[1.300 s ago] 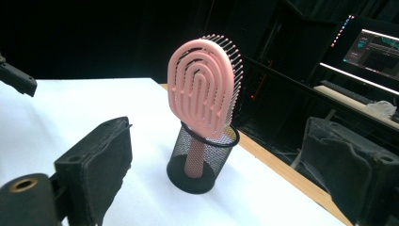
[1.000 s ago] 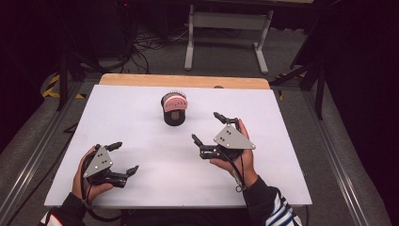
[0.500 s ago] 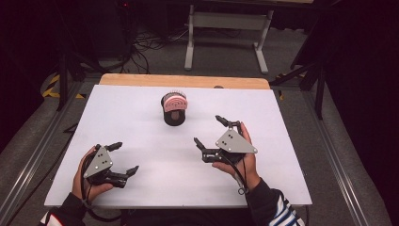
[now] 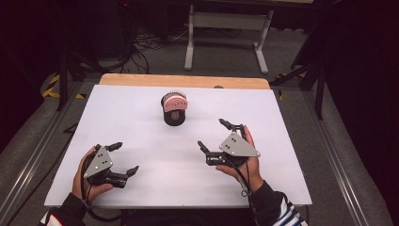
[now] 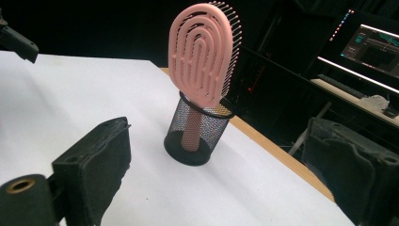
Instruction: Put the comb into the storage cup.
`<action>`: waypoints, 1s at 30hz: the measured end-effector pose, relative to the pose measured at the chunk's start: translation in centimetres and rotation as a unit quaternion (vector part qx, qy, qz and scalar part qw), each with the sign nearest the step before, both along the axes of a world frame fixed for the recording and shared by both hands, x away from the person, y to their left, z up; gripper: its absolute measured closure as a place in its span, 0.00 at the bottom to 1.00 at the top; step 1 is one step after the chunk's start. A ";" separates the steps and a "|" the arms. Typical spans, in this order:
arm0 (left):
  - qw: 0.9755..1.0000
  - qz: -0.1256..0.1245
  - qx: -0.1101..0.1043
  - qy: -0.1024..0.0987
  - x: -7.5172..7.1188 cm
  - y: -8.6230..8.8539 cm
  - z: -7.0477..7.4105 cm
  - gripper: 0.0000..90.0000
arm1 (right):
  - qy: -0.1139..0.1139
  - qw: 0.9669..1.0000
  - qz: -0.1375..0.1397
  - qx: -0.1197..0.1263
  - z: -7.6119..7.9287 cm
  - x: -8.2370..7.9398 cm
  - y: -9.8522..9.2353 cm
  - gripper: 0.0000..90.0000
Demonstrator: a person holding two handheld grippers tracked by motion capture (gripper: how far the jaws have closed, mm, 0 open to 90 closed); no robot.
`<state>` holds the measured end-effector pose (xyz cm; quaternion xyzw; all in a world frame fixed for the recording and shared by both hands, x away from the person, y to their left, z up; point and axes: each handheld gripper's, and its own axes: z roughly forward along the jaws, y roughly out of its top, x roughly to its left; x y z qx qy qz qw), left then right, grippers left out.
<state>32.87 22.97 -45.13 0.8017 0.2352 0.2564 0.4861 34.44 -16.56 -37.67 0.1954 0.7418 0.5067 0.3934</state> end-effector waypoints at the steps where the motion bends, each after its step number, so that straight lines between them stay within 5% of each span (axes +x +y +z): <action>1: 1.000 0.000 0.000 0.001 0.0 0.0 0.0 0.05 | -0.001 1.000 0.003 0.001 -0.1 0.0 -0.1 0.10; 30: 1.000 -0.003 0.005 0.002 -0.1 -0.2 -0.1 0.05 | 0.000 1.000 -0.022 -0.014 -1.9 -0.8 -2.9 0.04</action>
